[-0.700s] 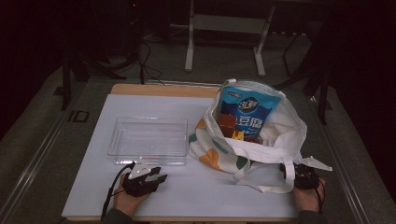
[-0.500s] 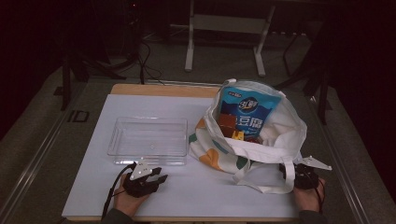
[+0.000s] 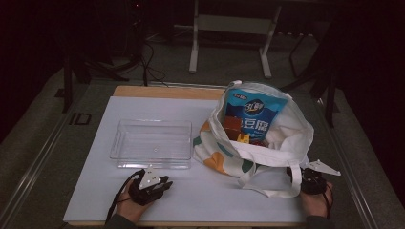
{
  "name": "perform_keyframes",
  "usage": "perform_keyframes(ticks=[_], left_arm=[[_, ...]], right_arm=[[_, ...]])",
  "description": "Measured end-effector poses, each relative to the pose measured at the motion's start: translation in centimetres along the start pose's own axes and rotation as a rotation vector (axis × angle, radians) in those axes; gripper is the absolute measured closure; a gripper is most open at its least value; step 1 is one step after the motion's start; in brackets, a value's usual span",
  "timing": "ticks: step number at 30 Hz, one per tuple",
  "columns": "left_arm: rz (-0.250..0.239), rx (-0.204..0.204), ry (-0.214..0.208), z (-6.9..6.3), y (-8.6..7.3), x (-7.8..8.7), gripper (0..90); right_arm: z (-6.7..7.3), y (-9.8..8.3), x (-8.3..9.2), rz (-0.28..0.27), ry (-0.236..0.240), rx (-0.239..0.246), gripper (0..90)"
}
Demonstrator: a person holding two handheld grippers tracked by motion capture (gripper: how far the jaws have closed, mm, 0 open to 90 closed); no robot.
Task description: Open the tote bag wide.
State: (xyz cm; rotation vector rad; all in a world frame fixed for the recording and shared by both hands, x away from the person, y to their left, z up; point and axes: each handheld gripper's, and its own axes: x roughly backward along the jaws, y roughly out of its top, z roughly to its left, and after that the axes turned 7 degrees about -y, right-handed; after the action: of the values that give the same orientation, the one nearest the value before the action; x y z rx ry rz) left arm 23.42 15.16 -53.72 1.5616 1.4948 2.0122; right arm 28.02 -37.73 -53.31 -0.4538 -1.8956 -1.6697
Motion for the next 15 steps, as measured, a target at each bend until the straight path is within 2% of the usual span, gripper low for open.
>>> perform_keyframes(ticks=[4, 7, 12, 15], left_arm=[[-0.016, 0.004, -0.012, -0.2, 0.2, 0.4, 73.0], [-0.028, -0.008, -0.020, -0.4, 0.6, 0.9, 73.0], [-0.057, -0.002, -0.054, -0.6, 1.4, 1.7, 72.8], [-0.052, -0.010, -0.059, -0.8, 1.9, 2.0, 72.3]], right_arm=[[0.1, 0.3, 0.4, -0.018, 0.008, 0.012, 65.2], [0.0, 0.5, 0.7, -0.033, 0.010, 0.009, 65.5], [-0.3, 1.1, 1.5, -0.066, 0.033, -0.021, 66.9], [-0.4, 1.7, 2.2, -0.083, 0.045, 0.000, 66.9]])
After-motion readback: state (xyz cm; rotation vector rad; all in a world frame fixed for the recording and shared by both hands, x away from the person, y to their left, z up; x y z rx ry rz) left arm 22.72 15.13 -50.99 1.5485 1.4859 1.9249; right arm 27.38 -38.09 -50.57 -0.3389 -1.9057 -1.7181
